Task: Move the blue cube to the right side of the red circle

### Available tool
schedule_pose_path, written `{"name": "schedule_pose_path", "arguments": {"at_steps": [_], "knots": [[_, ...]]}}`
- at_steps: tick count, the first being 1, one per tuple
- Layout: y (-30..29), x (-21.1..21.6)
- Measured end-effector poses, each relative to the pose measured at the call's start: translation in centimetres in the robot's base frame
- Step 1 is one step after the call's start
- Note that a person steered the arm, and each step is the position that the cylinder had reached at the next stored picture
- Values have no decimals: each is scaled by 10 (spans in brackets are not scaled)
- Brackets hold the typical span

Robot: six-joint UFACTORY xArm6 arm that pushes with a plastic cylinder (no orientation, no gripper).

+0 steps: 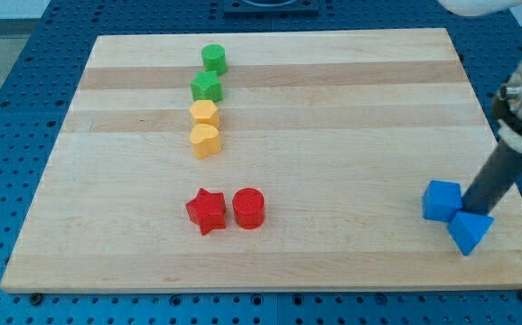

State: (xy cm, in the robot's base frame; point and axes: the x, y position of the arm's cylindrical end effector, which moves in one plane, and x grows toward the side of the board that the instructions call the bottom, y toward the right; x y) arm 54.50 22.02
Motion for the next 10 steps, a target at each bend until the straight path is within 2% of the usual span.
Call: {"name": "schedule_pose_path", "arguments": {"at_steps": [3, 5, 6, 7, 10], "knots": [[-96, 19], [-10, 19], [-4, -1], [-19, -18], [-85, 2]]}}
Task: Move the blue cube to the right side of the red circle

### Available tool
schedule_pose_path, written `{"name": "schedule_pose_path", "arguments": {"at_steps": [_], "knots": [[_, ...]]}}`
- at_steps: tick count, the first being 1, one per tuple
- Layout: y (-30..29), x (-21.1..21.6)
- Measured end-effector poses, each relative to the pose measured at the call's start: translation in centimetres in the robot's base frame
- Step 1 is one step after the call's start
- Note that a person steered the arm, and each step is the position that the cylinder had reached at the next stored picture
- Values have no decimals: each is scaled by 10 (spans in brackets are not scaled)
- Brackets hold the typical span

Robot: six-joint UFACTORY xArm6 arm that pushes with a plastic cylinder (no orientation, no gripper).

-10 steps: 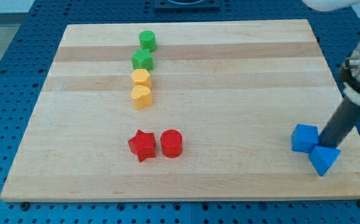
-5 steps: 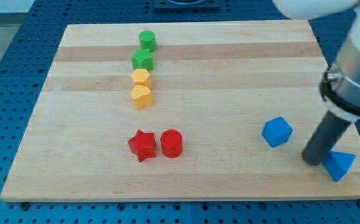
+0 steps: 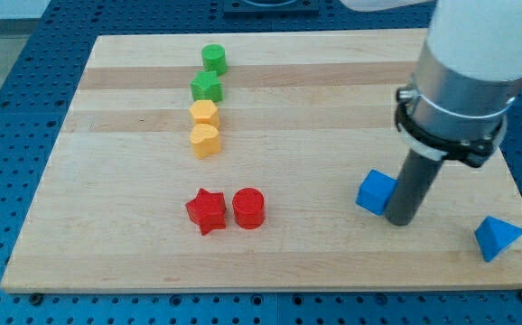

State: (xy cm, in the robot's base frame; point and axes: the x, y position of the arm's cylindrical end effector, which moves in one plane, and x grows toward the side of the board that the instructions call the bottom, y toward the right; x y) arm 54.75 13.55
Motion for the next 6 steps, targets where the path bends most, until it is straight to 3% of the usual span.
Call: {"name": "schedule_pose_path", "arguments": {"at_steps": [2, 4, 6], "knots": [[69, -22], [29, -27], [-17, 9]]}}
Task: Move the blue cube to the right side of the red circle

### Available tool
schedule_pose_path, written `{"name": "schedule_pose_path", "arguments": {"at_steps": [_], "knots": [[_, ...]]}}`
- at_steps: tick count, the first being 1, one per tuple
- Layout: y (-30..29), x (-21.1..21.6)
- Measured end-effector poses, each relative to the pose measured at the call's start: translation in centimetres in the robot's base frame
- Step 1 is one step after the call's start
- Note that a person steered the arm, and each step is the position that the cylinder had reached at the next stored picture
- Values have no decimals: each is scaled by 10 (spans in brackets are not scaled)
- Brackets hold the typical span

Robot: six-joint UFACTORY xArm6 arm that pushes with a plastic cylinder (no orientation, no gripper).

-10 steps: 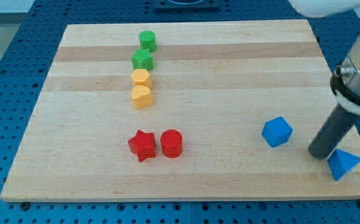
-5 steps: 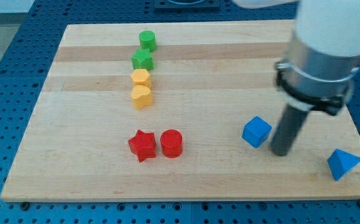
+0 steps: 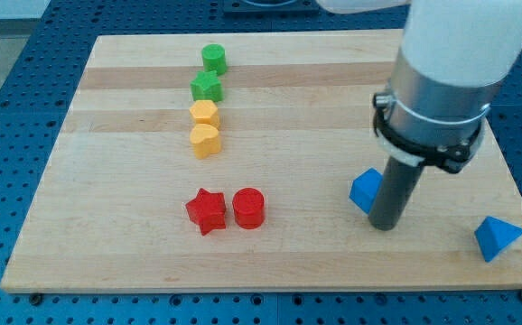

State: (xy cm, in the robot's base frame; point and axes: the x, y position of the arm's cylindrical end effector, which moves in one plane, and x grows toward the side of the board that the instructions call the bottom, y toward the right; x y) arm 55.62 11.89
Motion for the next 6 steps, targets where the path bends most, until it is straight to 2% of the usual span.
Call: {"name": "schedule_pose_path", "arguments": {"at_steps": [1, 2, 3, 5, 6], "knots": [[35, -7], [62, -59], [40, -86], [-1, -44], [-1, -42]]}}
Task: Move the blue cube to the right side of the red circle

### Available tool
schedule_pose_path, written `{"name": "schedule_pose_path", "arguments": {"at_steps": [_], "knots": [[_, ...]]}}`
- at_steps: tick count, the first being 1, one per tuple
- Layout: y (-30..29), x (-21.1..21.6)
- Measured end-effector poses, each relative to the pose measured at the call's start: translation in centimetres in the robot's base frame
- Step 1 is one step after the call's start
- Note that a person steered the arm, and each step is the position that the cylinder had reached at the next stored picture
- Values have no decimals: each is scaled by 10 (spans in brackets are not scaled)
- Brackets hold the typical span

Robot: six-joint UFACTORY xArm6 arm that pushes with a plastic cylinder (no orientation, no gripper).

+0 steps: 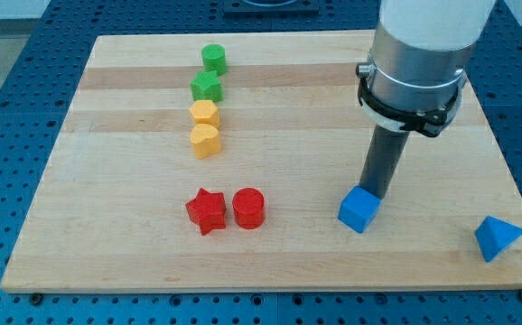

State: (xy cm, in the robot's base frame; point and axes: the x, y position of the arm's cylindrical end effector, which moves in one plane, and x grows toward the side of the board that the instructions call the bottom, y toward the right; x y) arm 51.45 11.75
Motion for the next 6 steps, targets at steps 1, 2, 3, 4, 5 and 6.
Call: {"name": "schedule_pose_path", "arguments": {"at_steps": [1, 2, 3, 4, 5, 6], "knots": [[0, -2], [33, -3], [40, 13], [44, 15], [44, 22], [34, 22]]}}
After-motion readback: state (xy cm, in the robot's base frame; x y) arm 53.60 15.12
